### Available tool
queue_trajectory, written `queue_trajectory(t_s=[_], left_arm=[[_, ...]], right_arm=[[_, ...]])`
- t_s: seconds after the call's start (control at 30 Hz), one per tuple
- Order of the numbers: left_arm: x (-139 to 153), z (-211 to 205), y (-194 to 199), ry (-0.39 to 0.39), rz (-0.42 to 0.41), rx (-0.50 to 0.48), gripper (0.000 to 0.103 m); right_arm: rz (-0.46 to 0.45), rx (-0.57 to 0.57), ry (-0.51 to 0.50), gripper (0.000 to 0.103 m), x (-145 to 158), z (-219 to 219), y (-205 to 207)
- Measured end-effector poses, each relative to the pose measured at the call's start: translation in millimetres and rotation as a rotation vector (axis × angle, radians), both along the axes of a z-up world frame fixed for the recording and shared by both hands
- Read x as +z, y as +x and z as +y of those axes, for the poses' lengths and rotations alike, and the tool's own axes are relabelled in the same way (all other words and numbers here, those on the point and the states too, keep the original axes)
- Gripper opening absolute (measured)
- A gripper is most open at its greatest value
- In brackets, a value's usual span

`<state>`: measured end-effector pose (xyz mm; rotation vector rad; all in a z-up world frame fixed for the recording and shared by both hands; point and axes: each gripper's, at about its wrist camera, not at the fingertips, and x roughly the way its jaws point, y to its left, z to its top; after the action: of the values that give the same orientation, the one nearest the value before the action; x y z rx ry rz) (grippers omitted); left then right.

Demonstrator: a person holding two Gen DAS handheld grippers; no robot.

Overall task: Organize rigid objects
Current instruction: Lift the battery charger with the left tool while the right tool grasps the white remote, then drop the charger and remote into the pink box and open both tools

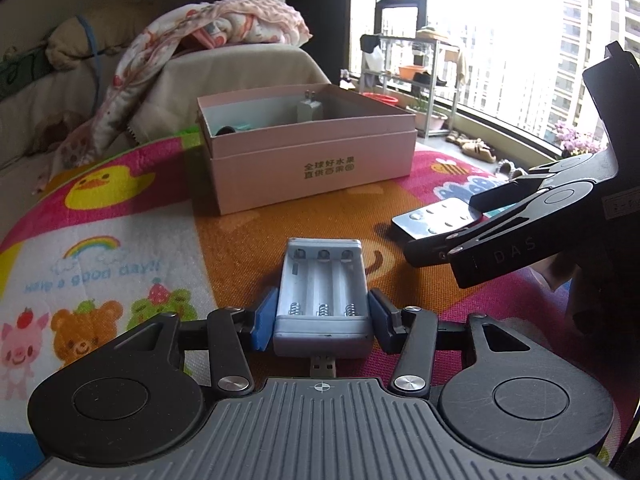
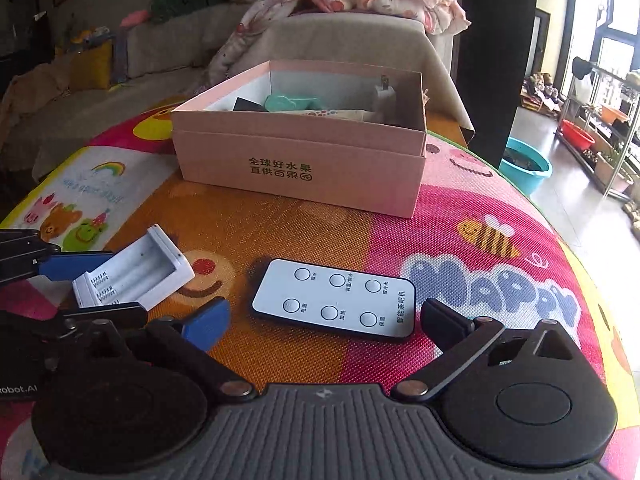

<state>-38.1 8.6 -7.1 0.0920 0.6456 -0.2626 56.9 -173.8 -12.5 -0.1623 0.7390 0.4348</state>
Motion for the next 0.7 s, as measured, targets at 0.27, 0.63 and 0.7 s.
queue_trajectory(t_s=[0.27,0.63,0.7], left_arm=[[1,0,0,-0.002,-0.003,0.004,0.053],[20,-6,-16,0.025,-0.081,-0.099,0.053],[42,-2,-5,-0.001,-0.116,-0.102,0.053]], right_arm=[[-0.024,-0.016,0.013,0.087,3,-5,-6],[-0.11,0.016,-0.004,0.087,33,-34,-50],[-0.153,0.013,0.009,0.087,47,-39,-52]])
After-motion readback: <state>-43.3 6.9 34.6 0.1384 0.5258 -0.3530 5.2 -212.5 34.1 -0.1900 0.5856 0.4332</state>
